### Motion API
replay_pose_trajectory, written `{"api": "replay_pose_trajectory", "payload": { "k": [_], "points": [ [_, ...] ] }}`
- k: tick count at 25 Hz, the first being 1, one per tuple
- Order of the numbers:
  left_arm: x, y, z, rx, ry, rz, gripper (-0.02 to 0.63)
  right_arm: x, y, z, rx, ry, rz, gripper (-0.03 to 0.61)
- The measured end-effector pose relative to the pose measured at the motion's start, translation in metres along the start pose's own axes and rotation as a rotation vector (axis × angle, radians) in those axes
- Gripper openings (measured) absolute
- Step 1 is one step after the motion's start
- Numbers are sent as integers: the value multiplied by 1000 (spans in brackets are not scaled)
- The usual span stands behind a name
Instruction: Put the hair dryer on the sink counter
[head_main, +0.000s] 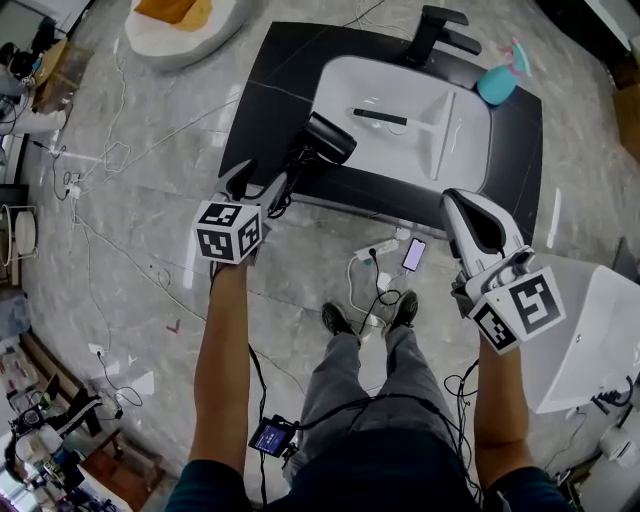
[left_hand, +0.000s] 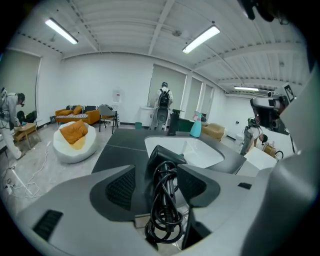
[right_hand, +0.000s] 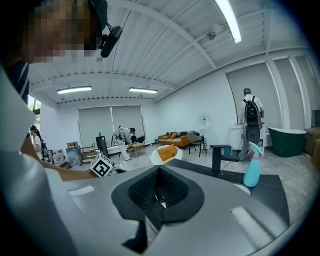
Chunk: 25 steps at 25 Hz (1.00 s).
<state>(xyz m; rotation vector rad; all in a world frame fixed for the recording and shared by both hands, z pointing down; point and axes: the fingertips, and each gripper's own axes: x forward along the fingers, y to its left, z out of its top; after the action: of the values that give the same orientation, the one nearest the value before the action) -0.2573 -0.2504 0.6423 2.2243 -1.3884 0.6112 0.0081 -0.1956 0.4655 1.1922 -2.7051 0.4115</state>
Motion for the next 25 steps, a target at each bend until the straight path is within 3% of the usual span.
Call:
{"api": "replay_pose_trajectory", "payload": {
  "k": [5, 10, 17, 22, 25],
  "points": [
    [-45, 1, 33, -4, -73, 30, 255, -6, 7, 27, -8, -18, 14, 9],
    [-93, -5, 77, 76, -160, 41, 239, -17, 21, 61, -45, -62, 16, 8],
    [-193, -23, 134, 162, -333, 125, 141, -37, 52, 101, -112, -88, 76, 9],
    [-273, -31, 167, 223, -470, 218, 18, -60, 74, 136, -158, -130, 106, 9],
    [-317, -43, 180, 251, -515, 242, 6, -78, 90, 158, -183, -161, 122, 9]
  ]
}}
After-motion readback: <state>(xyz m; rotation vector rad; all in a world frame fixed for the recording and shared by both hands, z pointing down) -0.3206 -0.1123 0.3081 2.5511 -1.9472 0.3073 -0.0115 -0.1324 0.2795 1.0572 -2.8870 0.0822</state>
